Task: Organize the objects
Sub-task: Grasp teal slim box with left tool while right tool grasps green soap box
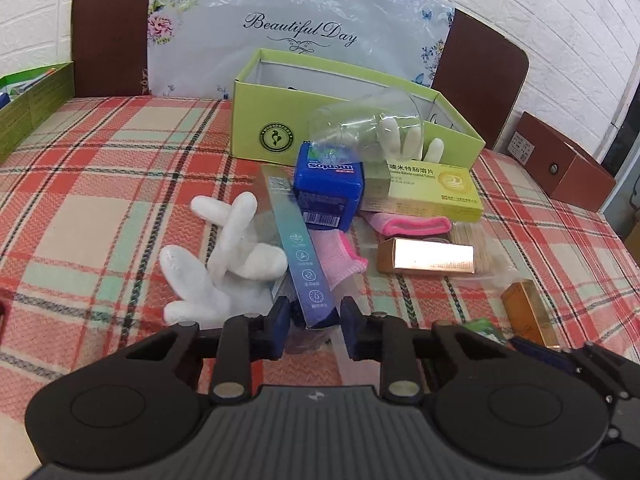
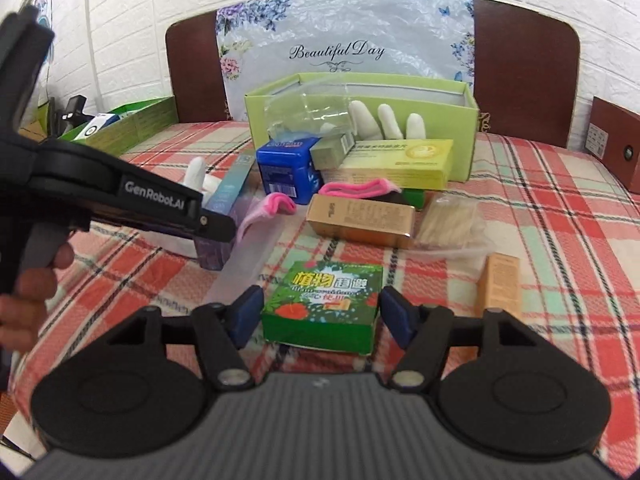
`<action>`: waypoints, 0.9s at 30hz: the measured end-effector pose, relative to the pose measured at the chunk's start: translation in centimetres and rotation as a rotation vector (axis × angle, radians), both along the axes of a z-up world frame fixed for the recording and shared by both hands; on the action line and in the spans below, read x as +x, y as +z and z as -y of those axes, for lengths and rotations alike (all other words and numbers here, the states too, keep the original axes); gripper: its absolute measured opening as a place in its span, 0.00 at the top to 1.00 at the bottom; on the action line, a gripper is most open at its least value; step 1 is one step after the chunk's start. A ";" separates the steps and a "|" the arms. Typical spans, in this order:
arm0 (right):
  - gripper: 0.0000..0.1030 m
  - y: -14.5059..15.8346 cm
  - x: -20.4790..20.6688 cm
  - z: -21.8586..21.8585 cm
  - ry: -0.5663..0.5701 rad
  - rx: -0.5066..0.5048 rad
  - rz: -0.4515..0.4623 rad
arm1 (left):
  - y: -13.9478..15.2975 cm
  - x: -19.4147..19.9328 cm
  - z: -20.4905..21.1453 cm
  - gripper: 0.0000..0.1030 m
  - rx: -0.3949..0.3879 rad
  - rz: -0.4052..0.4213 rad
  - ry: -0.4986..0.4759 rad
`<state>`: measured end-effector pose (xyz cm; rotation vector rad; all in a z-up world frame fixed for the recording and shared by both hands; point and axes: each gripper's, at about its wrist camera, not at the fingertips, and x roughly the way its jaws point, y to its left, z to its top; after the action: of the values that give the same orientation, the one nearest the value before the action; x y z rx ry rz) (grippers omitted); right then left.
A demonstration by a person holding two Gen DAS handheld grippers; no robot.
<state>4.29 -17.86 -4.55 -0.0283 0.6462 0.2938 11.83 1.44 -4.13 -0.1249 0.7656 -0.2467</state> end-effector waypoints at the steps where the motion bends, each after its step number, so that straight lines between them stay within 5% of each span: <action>1: 0.38 0.2 -0.5 0.3 0.003 0.001 -0.001 | 0.1 -0.6 -0.2 0.74 0.003 -0.002 -0.002; 12: 0.38 -0.4 -5.1 1.6 0.018 -0.007 -0.033 | 0.1 -9.3 -1.3 0.72 0.030 -0.048 -0.031; 17: 0.32 -0.6 -5.2 1.1 -0.001 -0.038 -0.024 | -1.1 -6.7 -0.8 0.64 0.044 -0.059 0.026; 20: 0.20 -0.4 -5.3 0.8 -0.009 -0.062 -0.007 | -1.4 -5.0 -0.6 0.42 0.052 -0.045 0.072; 27: 0.20 -1.3 -4.3 0.1 -0.032 -0.083 -0.055 | -1.5 -3.2 0.0 0.52 0.063 -0.048 0.066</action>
<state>0.01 -17.94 -5.87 -0.0901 0.7124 0.2376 8.63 1.39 -5.60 -0.0972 0.8148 -0.1569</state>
